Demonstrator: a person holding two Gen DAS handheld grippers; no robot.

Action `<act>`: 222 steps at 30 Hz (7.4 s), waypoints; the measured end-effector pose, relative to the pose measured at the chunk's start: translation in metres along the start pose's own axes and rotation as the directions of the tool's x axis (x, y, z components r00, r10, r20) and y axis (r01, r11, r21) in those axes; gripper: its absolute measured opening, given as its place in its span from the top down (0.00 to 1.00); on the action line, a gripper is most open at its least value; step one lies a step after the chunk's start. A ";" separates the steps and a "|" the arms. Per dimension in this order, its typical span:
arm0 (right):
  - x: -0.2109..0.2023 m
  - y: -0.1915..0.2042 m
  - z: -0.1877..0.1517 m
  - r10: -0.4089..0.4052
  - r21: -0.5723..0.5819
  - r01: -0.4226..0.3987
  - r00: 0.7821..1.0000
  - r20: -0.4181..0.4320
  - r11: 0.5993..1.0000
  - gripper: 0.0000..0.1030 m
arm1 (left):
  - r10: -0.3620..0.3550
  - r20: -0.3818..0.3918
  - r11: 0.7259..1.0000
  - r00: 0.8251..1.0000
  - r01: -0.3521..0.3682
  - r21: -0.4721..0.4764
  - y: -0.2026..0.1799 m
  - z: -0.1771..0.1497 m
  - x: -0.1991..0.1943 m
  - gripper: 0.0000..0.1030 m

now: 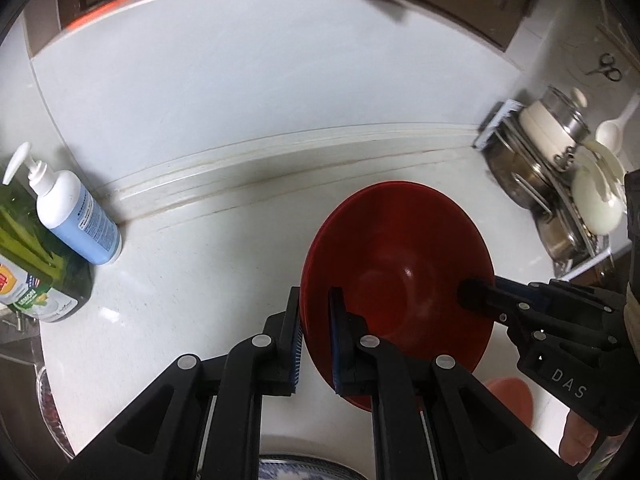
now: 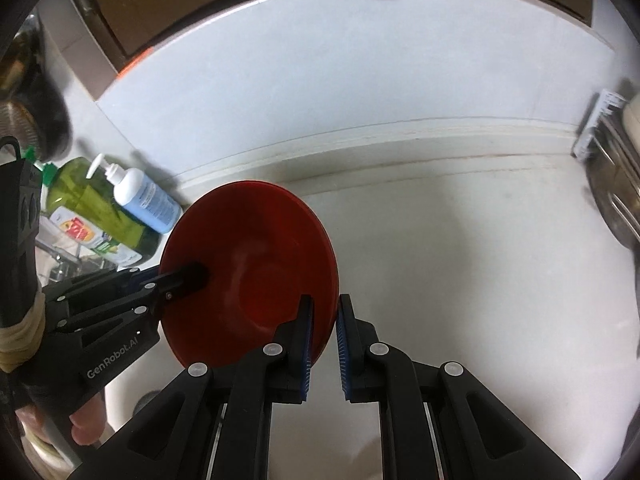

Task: Organize plates and bowls
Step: 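Lift the red bowl with both tools and carry it over the pink bowl, then lower the red bowl into the pink bowl and open both tools, then close both tools on the rim of the nested bowl stack, then lift the bowl stack with both tools and carry it over the blue-and-white plates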

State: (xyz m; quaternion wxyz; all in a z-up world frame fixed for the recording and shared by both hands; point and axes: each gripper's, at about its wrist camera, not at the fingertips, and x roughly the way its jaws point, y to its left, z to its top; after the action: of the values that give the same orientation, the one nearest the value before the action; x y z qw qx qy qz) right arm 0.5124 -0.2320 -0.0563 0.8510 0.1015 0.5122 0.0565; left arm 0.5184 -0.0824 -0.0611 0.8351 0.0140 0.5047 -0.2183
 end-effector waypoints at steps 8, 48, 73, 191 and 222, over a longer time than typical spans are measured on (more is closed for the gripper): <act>-0.038 -0.013 -0.035 -0.018 0.042 0.016 0.999 0.046 0.999 0.88 | -0.034 -0.007 0.998 0.999 0.035 0.055 -0.040 -0.021 -0.014 0.88; -0.090 -0.104 -0.192 -0.147 0.241 0.153 0.988 -0.046 0.958 0.87 | -0.142 -0.257 0.950 0.956 0.205 0.236 -0.158 -0.126 0.015 0.87; -0.067 -0.103 -0.207 -0.197 0.167 0.213 0.974 -0.109 0.963 0.86 | -0.120 -0.315 0.957 0.942 0.194 0.217 -0.155 -0.141 0.040 0.81; -0.057 -0.062 -0.207 -0.098 0.343 0.141 0.986 -0.138 0.929 0.75 | -0.078 -0.269 0.980 0.960 0.124 0.156 -0.101 -0.143 0.016 0.78; -0.062 -0.050 -0.214 -0.033 0.211 0.085 0.971 -0.235 0.974 0.75 | -0.038 -0.308 0.999 0.950 0.045 0.015 -0.084 -0.163 -0.009 0.78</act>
State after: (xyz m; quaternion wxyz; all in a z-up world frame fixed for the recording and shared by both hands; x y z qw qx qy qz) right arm 0.2944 -0.2684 -0.1119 0.7706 0.1724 0.6134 -0.0146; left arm 0.3463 -0.1157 -0.1172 0.7411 0.0465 0.6265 -0.2368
